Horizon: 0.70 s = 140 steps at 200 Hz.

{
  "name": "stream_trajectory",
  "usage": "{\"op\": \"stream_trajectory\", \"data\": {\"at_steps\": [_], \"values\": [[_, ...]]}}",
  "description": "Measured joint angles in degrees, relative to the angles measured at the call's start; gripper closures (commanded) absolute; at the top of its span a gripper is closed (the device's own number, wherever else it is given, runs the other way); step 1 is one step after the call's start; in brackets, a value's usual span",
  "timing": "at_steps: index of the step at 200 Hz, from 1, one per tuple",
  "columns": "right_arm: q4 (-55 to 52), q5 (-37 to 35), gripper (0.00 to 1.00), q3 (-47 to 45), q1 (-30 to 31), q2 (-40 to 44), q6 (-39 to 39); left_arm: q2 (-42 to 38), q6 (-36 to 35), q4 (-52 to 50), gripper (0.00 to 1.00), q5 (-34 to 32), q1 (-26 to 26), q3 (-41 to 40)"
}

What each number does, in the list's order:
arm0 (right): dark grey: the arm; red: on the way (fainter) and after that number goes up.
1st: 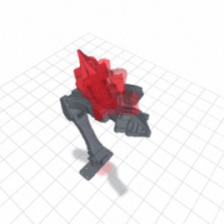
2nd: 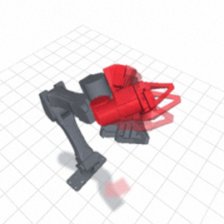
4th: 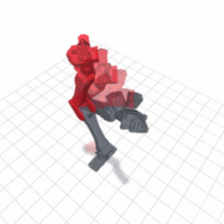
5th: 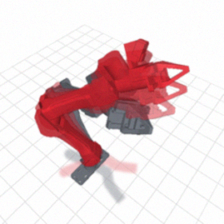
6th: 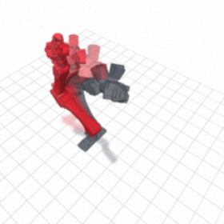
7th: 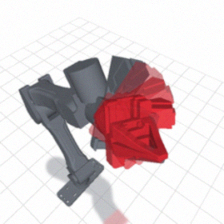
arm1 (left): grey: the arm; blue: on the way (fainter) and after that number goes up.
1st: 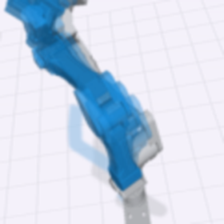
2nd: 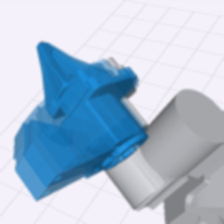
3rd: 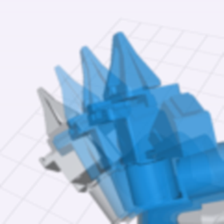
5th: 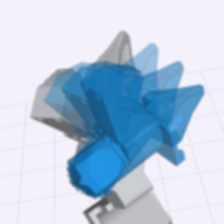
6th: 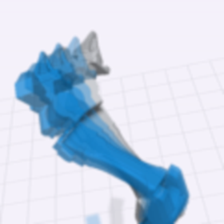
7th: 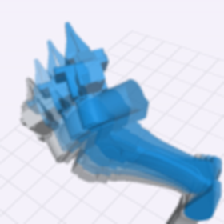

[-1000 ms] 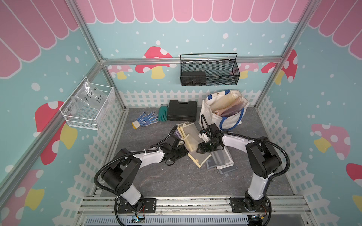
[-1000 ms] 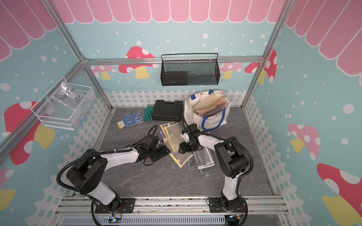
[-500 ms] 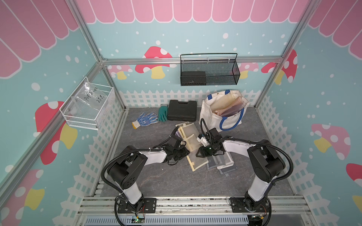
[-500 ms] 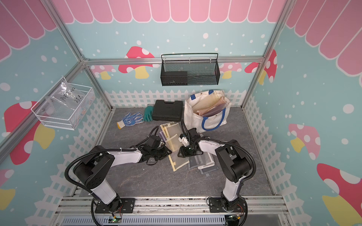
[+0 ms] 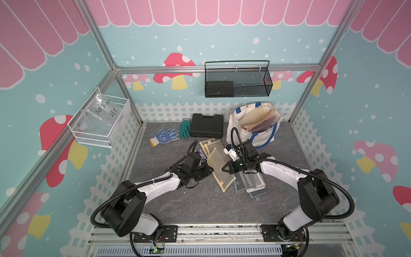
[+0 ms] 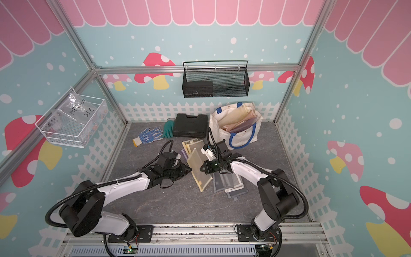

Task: Put the pencil pouch into the canvas bag
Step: Pick up the pencil pouch.

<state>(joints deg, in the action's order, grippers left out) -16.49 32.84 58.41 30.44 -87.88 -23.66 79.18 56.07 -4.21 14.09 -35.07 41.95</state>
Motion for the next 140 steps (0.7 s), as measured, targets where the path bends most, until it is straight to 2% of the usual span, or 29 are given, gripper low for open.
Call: {"op": "stream_trajectory", "data": {"at_steps": [41,66,107,140], "values": [[-1.22,-2.05,1.00,5.38,0.00,4.31,-2.19,-5.99,-4.02,-8.74,0.58,-2.95,0.24,1.53],[-2.03,-6.51,1.00,9.88,0.00,7.89,-4.24,-8.41,-7.04,-14.38,0.50,-5.60,0.44,4.09],[-1.29,-14.93,1.00,20.20,-1.27,12.48,-7.39,-9.44,-11.34,-20.20,0.47,-8.83,0.46,7.13],[-1.18,-21.20,1.00,26.64,-5.66,12.68,-11.89,-9.42,-13.31,-22.80,0.45,-9.92,0.44,8.11]]}}
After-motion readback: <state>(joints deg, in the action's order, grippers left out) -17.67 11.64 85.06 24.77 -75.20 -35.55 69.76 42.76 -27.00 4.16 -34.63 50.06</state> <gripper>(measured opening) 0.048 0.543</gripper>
